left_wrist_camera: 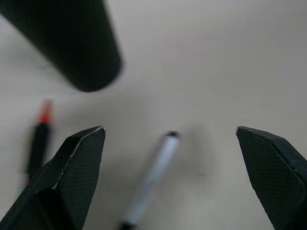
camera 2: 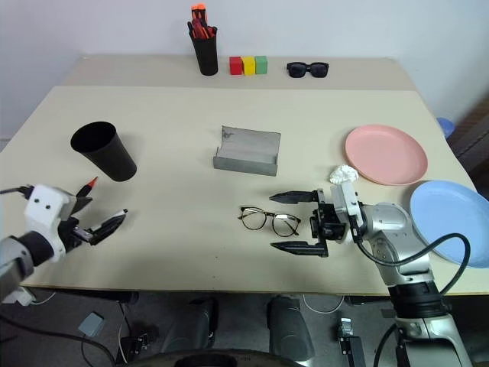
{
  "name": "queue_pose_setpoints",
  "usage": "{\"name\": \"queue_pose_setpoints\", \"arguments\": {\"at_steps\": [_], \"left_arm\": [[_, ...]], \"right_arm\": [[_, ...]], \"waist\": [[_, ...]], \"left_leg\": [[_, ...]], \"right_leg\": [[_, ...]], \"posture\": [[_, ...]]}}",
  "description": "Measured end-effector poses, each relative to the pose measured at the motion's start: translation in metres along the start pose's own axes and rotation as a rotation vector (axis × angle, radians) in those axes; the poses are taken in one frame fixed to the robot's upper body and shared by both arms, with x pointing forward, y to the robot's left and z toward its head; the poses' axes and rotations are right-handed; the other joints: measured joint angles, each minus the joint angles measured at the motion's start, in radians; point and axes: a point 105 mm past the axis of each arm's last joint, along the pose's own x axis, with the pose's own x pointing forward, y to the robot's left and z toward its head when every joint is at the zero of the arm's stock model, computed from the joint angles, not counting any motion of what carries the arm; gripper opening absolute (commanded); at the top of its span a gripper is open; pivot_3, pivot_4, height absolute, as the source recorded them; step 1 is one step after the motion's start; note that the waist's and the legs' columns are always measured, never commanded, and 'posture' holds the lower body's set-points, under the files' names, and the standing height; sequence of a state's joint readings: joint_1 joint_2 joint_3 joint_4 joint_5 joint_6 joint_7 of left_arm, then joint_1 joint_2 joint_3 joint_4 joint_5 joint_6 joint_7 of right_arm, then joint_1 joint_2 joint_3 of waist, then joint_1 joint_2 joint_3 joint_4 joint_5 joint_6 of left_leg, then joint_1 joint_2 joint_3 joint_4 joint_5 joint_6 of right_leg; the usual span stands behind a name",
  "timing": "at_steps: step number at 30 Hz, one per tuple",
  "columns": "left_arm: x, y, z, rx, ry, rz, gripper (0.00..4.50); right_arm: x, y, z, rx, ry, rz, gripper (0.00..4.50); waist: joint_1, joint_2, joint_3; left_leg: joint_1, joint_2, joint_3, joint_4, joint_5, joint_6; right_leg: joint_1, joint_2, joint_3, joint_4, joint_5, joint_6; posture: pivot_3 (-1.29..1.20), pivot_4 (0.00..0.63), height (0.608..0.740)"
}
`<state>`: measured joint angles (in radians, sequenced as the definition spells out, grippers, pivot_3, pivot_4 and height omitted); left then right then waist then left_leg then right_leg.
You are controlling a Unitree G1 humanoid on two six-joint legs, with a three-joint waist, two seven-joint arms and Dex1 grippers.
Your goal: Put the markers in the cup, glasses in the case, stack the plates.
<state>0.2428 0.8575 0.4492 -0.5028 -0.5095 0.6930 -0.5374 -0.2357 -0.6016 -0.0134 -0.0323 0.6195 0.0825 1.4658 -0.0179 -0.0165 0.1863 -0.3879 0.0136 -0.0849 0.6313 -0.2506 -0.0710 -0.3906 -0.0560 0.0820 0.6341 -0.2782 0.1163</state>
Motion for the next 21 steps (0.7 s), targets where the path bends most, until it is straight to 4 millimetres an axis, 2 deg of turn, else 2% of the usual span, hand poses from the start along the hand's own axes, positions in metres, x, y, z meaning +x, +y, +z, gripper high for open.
{"name": "queue_pose_setpoints", "arguments": {"at_steps": [5,7,14,21], "left_arm": [[0.004,0.011,0.014,0.103,0.073,-0.075,4.5],[0.005,0.012,0.014,0.138,0.117,-0.123,4.5],[0.005,0.016,-0.012,0.125,0.304,-0.285,4.5],[0.006,0.027,-0.018,0.139,0.433,-0.312,4.5]], "right_arm": [[0.004,-0.001,-0.002,0.007,-0.004,0.011,4.48],[0.006,-0.001,-0.003,0.013,-0.001,0.011,4.48],[0.013,0.002,-0.003,0.02,0.017,0.022,4.48],[0.013,0.002,-0.006,0.01,0.037,0.016,4.48]], "waist": [[-0.003,0.001,0.001],[-0.005,0.002,0.002],[-0.024,0.004,0.003],[-0.026,0.003,0.004]], "left_leg": [[-0.001,0.0,0.0,0.0,0.0,0.0],[-0.001,0.0,0.001,-0.001,0.0,0.0],[-0.002,0.001,0.001,-0.002,0.0,0.0],[-0.003,0.001,0.001,-0.002,0.0,0.0]], "right_leg": [[-0.002,0.0,0.0,0.0,0.0,0.0],[-0.002,0.0,0.0,0.0,0.0,0.0],[-0.005,0.001,0.0,0.001,0.001,0.001],[-0.005,0.001,0.0,0.002,0.001,0.003]], "posture": [[0.0,0.15,0.74],[0.0,0.15,0.74],[0.0,0.15,0.74],[0.0,0.15,0.74]]}}
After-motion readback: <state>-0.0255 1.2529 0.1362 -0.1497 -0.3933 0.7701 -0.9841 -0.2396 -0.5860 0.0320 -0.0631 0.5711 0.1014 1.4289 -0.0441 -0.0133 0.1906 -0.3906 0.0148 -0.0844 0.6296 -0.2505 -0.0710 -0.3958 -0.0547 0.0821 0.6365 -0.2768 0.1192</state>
